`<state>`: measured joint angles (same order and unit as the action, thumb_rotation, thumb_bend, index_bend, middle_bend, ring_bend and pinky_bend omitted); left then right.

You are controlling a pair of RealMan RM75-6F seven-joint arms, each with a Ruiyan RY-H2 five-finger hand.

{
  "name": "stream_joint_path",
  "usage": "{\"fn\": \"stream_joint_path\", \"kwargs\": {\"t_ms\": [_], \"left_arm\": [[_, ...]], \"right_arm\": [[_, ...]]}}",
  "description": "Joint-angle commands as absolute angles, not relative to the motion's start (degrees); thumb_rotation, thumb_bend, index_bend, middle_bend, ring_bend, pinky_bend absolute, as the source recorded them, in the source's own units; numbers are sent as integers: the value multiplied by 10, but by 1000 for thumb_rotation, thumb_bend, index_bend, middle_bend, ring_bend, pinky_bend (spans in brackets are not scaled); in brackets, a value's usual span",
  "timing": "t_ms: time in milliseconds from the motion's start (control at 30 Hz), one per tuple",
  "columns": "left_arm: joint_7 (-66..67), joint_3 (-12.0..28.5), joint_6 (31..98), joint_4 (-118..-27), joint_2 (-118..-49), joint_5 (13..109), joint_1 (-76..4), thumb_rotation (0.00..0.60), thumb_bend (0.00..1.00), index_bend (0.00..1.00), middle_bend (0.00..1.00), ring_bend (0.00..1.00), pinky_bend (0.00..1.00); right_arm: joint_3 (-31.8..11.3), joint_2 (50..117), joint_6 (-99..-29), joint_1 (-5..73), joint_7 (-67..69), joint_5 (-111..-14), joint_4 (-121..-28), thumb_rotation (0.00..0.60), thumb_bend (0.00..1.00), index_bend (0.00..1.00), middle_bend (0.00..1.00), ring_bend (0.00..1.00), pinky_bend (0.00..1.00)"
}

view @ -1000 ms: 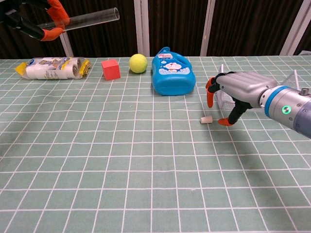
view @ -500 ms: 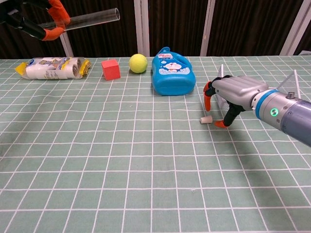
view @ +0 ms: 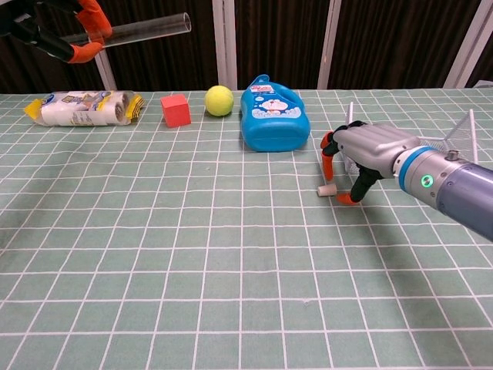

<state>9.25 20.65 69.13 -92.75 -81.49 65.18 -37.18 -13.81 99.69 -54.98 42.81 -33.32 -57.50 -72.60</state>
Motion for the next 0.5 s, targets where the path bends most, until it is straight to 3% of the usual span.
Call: {"fn": "stream_joint_path", "kwargs": {"t_ms": [33,500], "left_arm": [[93,206,693,-928,-815,652,-372,600,726,516,468,52,0],[87,202,693,-922,-817,650,-373,600,726,516,468,52,0]], "right_arm": [[-137,1000,-550,430,-331,-575,-721,600,313,494,162,35,0],[-137,1012,-581,434,-319,-599,-701,600,314,499,163,35,0]]}}
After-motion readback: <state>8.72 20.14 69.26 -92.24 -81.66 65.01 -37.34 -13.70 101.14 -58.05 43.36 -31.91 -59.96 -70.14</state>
